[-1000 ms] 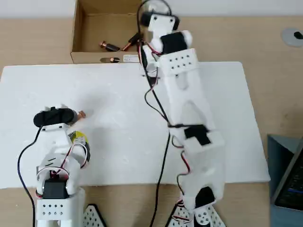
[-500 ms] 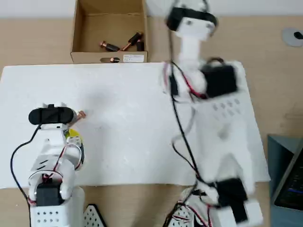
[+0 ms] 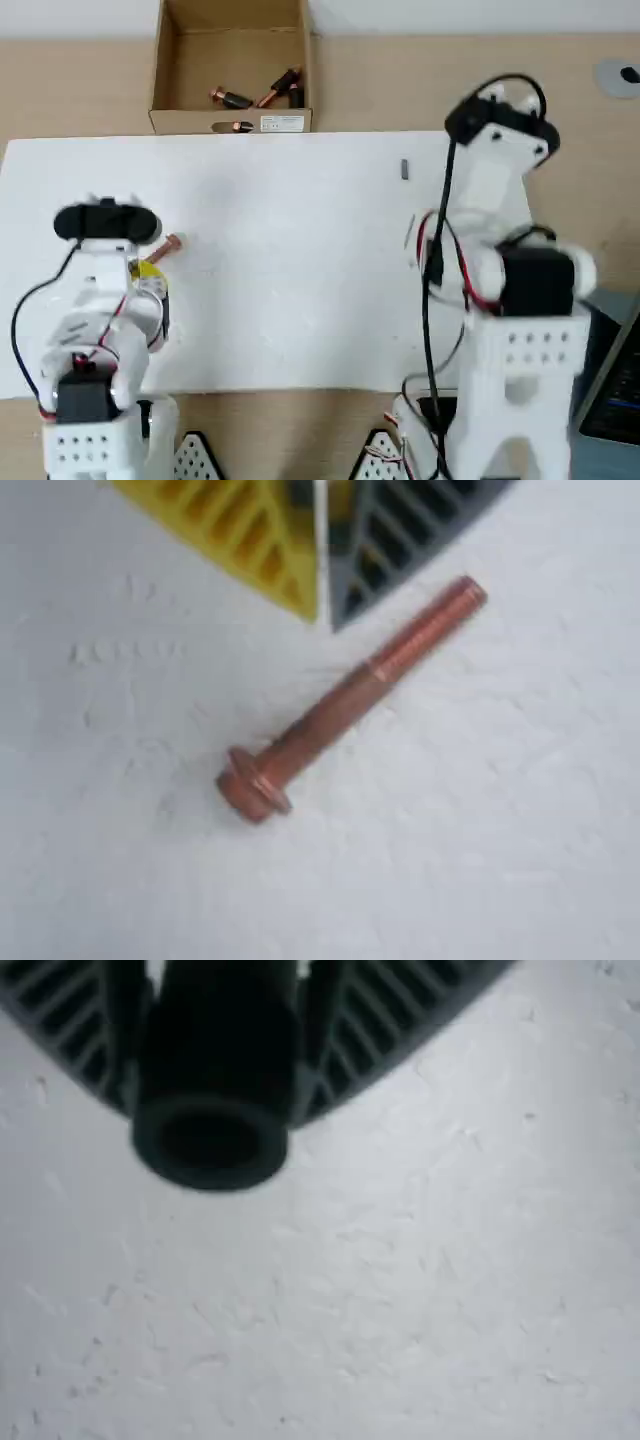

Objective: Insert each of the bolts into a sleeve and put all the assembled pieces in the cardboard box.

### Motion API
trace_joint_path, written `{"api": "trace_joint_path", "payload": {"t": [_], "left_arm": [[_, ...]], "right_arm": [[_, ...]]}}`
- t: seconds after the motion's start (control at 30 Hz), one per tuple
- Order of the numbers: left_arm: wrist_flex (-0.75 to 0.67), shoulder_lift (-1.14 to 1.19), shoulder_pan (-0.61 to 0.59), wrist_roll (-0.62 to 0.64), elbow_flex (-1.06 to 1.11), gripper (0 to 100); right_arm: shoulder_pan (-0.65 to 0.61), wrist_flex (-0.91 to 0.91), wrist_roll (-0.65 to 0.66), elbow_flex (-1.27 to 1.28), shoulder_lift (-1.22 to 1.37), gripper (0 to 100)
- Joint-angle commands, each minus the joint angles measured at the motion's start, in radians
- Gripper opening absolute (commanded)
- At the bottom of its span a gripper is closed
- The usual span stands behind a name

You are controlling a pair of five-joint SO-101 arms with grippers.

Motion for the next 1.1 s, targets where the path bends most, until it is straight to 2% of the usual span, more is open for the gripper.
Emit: {"api": "trace_joint_path", "payload": {"t": [0.0,0.27,0.43,0.63,0.83,1.07], "left_arm": [[0.031,0.194,-0.009,-0.009,-0.186,0],[0.103,0.581,-0.009,-0.018,-0.385,0],[0.107,0.762,-0.009,-0.190,-0.483,0],[0.195,0.957,-0.018,-0.341,-0.620,4],[0.262,1.150,-0.041,-0.423,-0.758,6],[0.265,1.337,-0.041,-0.508,-0.862,6]], "right_arm": [[0.016,-0.037,0.008,0.074,-0.134,0.9],[0.016,-0.100,0.008,0.282,-0.366,0.9],[0.018,-0.100,0.008,0.361,-0.449,0.9],[0.018,-0.100,0.005,0.414,-0.492,0.9],[0.119,-0.121,0.028,0.424,-0.495,0.9],[0.165,-0.143,0.084,0.453,-0.498,0.9]]}}
